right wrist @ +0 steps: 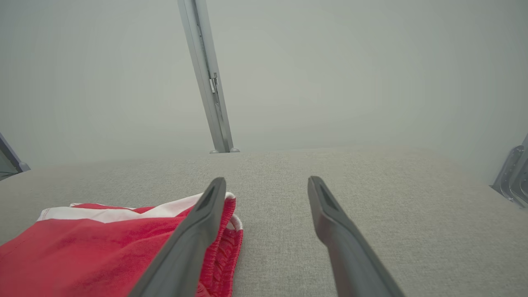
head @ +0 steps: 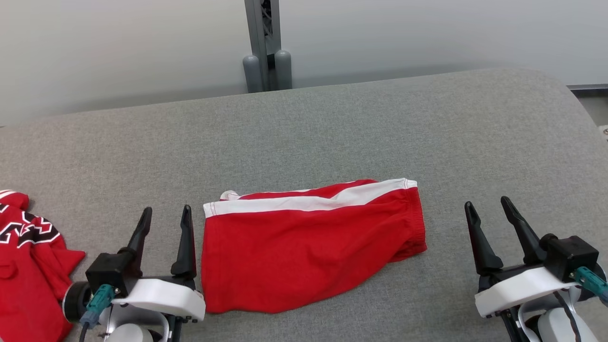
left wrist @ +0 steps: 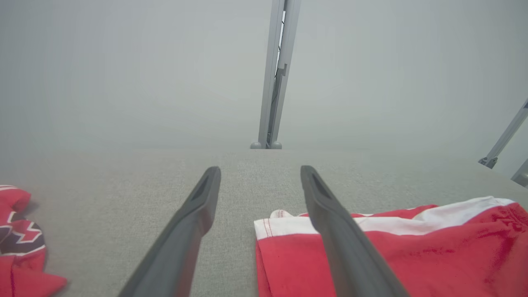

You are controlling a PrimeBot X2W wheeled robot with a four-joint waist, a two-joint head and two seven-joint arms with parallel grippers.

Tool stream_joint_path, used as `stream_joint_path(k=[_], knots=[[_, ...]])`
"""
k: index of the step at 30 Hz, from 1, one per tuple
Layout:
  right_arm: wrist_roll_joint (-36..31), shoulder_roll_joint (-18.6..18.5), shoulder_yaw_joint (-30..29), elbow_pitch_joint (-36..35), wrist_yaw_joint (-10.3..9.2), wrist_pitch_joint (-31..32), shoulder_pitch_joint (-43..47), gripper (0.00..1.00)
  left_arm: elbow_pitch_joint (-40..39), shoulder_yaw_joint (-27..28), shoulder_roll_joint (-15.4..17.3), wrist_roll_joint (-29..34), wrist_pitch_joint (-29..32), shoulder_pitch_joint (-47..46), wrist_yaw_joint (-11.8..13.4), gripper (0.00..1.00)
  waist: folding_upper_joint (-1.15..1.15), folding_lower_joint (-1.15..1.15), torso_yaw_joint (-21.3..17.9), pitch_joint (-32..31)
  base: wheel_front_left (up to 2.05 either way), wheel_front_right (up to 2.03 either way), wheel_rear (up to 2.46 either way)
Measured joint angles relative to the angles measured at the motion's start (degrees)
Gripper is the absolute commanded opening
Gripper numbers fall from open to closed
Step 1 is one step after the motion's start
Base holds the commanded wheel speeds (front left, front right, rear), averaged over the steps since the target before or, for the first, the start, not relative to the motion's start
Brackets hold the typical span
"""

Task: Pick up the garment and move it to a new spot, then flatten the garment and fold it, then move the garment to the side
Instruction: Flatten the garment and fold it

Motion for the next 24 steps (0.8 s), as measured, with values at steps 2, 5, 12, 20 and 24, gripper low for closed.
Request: stream_joint_path(k=[2,5,12,20,24], knots=[[-0.52,0.09,-0.42,-0.85,0.00,0.23,0.02,1.00,-1.70,0.41,0.79,1.31,-0.71,-0.53,0.05,1.00,0.00,0.00,0.00,-0.38,0.00,0.00,0.00],[-1.67,0.33,-0.90,-1.96,0.00,0.87,0.66,1.00,-3.35,0.98,1.83,2.87,-1.08,-0.90,0.42,1.00,0.00,0.00,0.03,-0.89,0.00,0.00,0.00],[-2.87,1.47,-1.97,-4.76,0.00,2.79,2.50,1.00,-6.65,1.23,3.36,4.14,-1.30,1.44,1.26,1.00,0.00,0.00,-0.21,-1.86,0.00,0.00,0.00],[-3.02,1.88,-2.64,-6.77,0.00,4.33,4.43,1.00,-10.16,1.79,4.79,3.81,1.48,4.46,2.98,1.00,0.00,0.00,0.32,-2.41,0.00,0.00,0.00],[-3.23,2.04,-2.65,-7.28,0.00,4.74,4.70,1.00,-10.59,1.70,4.89,3.56,2.07,4.94,3.32,1.00,0.00,0.00,0.45,-2.48,0.00,0.00,0.00]])
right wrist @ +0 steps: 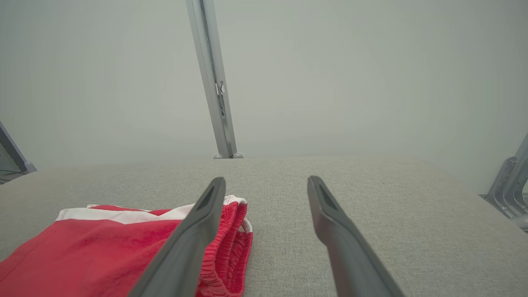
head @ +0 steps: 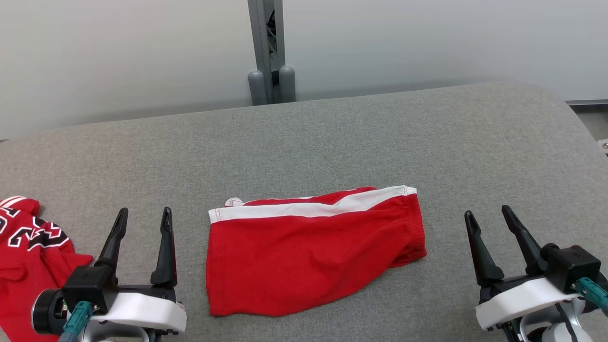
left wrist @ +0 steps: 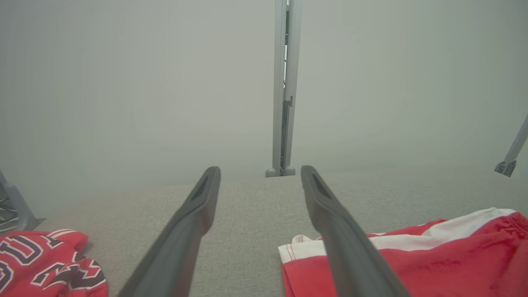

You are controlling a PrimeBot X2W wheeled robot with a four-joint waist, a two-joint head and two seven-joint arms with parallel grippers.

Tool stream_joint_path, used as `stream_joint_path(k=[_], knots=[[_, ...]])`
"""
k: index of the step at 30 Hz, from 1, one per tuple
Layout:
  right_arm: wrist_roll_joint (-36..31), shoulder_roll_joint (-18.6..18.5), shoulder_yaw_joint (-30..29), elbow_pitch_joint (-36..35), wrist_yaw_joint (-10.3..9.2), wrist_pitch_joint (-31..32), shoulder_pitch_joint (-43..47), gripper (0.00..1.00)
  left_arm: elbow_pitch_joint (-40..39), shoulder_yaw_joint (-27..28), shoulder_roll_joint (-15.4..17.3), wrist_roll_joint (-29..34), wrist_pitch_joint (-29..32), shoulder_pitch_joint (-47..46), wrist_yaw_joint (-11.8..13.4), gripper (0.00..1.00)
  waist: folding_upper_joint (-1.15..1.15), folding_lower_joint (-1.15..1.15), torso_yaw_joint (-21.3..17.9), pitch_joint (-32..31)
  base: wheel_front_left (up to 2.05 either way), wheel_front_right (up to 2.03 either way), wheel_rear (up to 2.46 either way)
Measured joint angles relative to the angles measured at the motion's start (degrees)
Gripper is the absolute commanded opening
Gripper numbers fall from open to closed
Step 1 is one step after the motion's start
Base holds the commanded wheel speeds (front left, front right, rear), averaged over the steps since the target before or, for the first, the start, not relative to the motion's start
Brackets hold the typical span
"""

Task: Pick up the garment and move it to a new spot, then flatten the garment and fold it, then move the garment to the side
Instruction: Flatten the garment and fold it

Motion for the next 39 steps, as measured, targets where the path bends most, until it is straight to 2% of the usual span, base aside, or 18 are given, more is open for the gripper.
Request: stream_joint_path(k=[11,16,25,31,34,38,39], knots=[[0.15,-0.26,-0.21,-0.56,0.00,0.56,-0.25,1.00,-1.05,-0.53,-0.03,-0.19,0.78,0.13,0.44,1.00,0.00,0.00,0.59,0.57,0.00,0.00,0.00],[1.38,-1.31,1.35,2.26,0.00,0.53,-2.77,1.00,-1.23,-1.13,-0.18,-0.18,1.00,-0.58,0.43,1.00,0.00,0.00,1.90,1.38,0.00,0.00,0.00],[5.11,-2.50,8.22,17.74,0.00,-1.80,-10.76,1.00,-0.31,-2.82,-1.38,0.10,0.99,-3.14,0.09,1.00,0.00,0.00,5.67,4.42,0.00,0.00,0.00],[8.21,-2.22,9.49,28.10,0.00,-2.80,-14.11,1.00,1.20,-3.77,-2.08,0.09,0.46,-4.06,-0.32,1.00,0.00,0.00,7.41,6.22,0.00,0.00,0.00],[9.92,-2.14,10.53,32.07,0.00,-1.96,-15.11,1.00,1.94,-3.91,-2.19,0.00,0.24,-4.26,-0.42,1.00,0.00,0.00,7.36,6.78,0.00,0.00,0.00],[13.12,-2.15,12.57,34.67,0.01,2.13,-17.18,1.00,2.65,-4.10,-2.24,-0.13,0.01,-5.22,-0.82,1.00,0.00,0.00,6.69,7.20,0.00,0.00,0.00],[13.82,-2.26,13.14,34.76,0.01,2.82,-17.69,0.93,2.93,-4.12,-2.26,-0.18,0.01,-5.26,-0.85,1.00,0.00,0.00,6.48,7.29,0.00,0.00,0.00]])
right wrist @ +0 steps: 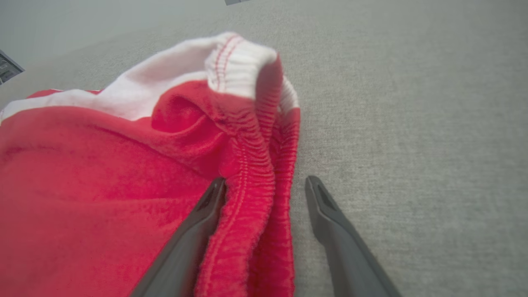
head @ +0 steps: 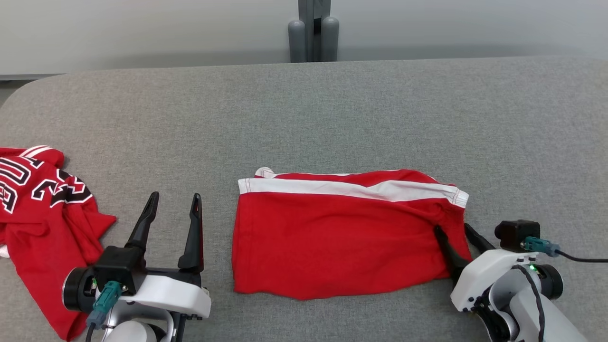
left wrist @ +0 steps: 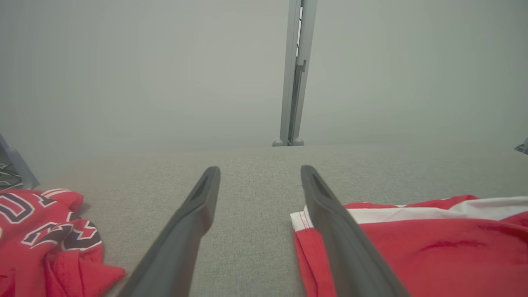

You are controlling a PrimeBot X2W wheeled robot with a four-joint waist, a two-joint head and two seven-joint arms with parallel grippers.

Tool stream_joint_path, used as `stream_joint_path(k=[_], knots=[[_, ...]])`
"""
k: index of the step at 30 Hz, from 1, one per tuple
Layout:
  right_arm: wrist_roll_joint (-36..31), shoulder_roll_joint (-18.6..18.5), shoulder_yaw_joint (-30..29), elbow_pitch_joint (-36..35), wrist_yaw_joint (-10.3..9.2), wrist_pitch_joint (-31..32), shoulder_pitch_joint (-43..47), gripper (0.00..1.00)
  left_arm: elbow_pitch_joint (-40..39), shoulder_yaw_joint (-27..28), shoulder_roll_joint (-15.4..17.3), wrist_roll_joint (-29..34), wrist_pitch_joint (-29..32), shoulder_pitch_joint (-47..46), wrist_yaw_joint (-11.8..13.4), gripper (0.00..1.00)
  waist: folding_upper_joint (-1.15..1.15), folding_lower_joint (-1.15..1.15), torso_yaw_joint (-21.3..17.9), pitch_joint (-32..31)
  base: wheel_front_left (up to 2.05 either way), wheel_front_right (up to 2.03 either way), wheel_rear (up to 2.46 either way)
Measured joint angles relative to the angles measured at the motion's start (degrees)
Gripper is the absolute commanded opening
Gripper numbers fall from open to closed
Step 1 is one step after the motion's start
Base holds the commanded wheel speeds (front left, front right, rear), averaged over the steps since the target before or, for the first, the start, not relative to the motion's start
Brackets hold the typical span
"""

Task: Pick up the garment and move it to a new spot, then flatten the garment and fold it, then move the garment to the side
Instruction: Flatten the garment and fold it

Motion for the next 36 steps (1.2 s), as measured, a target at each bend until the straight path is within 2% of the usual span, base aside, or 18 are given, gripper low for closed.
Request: stream_joint_path(k=[1,3,9,16,19,23,29,32,36], knots=[[0.87,-0.09,0.29,0.01,0.00,0.75,-0.27,0.44,0.25,-0.09,-0.01,0.00,0.00,-0.01,-0.04,1.00,0.00,0.00,-0.19,0.06,0.00,0.00,0.00],[2.38,-0.44,1.48,-0.52,0.00,2.04,-0.78,0.00,0.60,-0.10,0.02,-0.04,-0.03,-0.11,-0.07,1.00,0.00,0.00,-0.59,0.19,0.00,0.00,0.00],[5.36,-2.12,2.55,-2.27,0.07,2.76,-0.94,0.00,1.24,-0.02,0.16,-0.33,-0.26,-0.12,-0.24,1.00,0.00,0.00,-1.88,-0.09,0.00,0.00,0.00],[7.22,-6.68,-2.66,-2.04,0.05,2.54,1.65,0.00,1.54,-0.15,0.33,-0.58,-0.36,-0.18,-0.42,1.00,0.00,0.00,-2.86,-0.70,0.00,0.00,0.00],[7.47,-6.91,-3.80,-2.65,0.04,2.71,2.18,0.00,1.62,-0.11,0.41,-0.70,-0.51,-0.23,-0.41,1.00,0.00,0.00,-3.52,-0.66,0.00,0.00,0.00],[6.10,-5.81,-2.04,-8.40,-0.02,3.80,1.74,0.00,1.67,-0.04,0.63,-1.04,-0.52,-0.24,-0.41,1.00,0.00,0.00,-4.62,-0.44,0.00,0.00,0.00],[5.10,-0.62,3.41,-23.90,-0.02,7.62,1.23,0.00,1.89,-0.53,0.58,-1.04,-0.51,-1.32,-0.48,1.00,0.00,0.00,-4.72,0.21,0.00,0.00,0.00],[4.26,1.91,5.39,-26.62,-0.01,9.02,1.10,0.00,2.19,-1.10,0.15,-1.04,-0.53,-2.30,-0.57,1.00,0.00,0.00,-3.91,0.65,0.00,0.00,0.00],[2.75,3.79,7.94,-25.69,-0.02,9.31,-0.24,0.00,2.79,-1.98,-0.82,-1.04,-0.75,-3.10,-1.01,1.00,0.00,0.00,-2.33,1.12,0.00,0.00,0.00]])
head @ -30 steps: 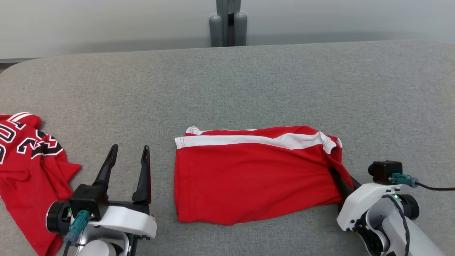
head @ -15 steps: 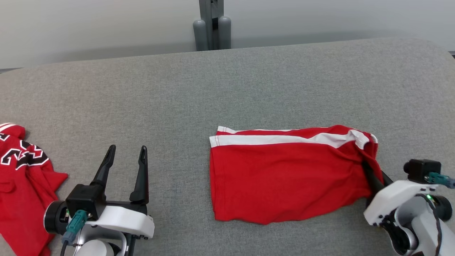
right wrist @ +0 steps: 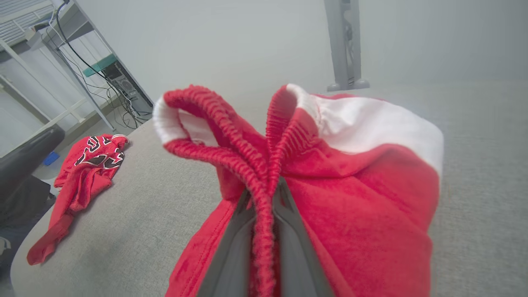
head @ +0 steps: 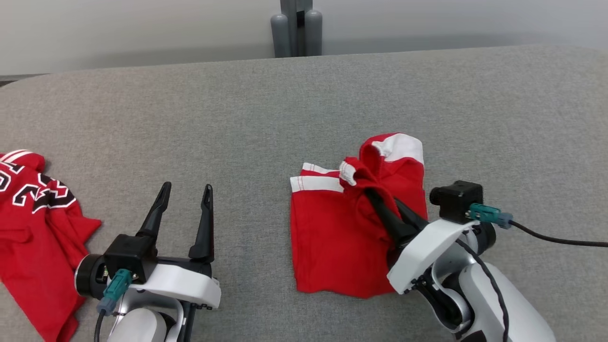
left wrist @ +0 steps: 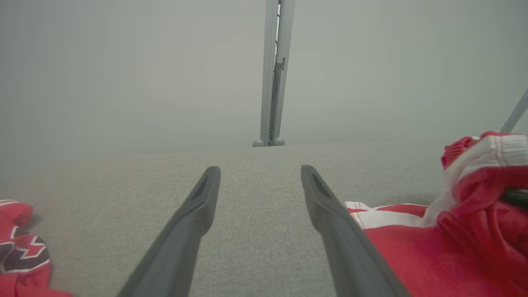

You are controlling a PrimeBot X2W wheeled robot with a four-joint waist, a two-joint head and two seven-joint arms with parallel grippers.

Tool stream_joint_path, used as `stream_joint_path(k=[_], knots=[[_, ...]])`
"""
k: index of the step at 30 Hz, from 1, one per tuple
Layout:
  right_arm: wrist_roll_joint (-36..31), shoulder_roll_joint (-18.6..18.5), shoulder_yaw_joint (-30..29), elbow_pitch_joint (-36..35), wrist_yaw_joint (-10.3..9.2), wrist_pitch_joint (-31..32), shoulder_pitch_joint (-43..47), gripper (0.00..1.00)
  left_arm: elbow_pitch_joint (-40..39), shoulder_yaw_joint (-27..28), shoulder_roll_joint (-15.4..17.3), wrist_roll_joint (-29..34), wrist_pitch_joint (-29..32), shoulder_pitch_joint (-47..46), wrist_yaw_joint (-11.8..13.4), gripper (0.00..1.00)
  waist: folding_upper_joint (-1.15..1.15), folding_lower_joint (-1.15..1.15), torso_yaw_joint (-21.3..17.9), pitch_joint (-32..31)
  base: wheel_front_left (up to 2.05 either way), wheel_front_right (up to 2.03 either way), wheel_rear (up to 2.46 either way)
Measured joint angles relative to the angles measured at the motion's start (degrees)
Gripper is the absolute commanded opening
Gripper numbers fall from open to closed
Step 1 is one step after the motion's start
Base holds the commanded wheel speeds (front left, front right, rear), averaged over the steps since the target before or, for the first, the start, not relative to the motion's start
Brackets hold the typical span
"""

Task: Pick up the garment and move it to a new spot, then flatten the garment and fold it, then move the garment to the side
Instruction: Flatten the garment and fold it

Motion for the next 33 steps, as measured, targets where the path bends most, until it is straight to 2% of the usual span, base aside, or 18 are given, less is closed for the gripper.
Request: stream_joint_path(k=[8,9,10,11,25,30,33], knots=[[0.82,1.22,4.35,8.84,0.01,-2.46,-2.94,0.00,1.52,-1.49,-1.14,-0.01,-0.36,-1.49,-1.00,1.00,0.00,0.00,3.07,1.37,0.00,0.00,0.00],[2.86,1.18,5.73,10.49,0.00,-4.20,-3.50,0.34,1.89,-1.77,-1.56,-0.01,-0.54,-1.69,-1.08,1.00,0.00,0.00,3.78,1.83,0.00,0.00,0.00],[3.15,1.19,6.69,11.23,0.00,-4.87,-3.81,0.49,2.03,-1.91,-1.80,-0.01,-0.59,-1.70,-1.18,1.00,0.00,0.00,4.04,2.10,0.00,0.00,0.00],[3.67,1.27,7.49,11.91,0.00,-5.77,-4.13,1.00,2.20,-1.99,-1.97,-0.02,-0.74,-1.71,-1.33,1.00,0.00,0.00,4.22,2.35,0.00,0.00,0.00],[8.22,1.25,18.19,11.25,0.00,-12.17,-4.11,1.00,3.92,-2.10,-2.14,-0.43,-1.56,-2.72,-1.74,1.00,0.00,0.00,3.53,2.31,0.00,0.00,0.00],[9.49,1.30,20.05,8.43,0.01,-13.69,-1.96,1.00,4.22,-2.08,-2.03,-0.59,-1.78,-2.69,-1.74,1.00,0.00,0.00,2.89,1.33,0.00,0.00,0.00],[9.02,1.37,18.95,5.39,0.01,-15.61,-1.21,1.00,4.41,-1.88,-1.65,-0.89,-1.79,-2.35,-1.60,1.00,0.00,0.00,2.33,0.36,0.00,0.00,0.00]])
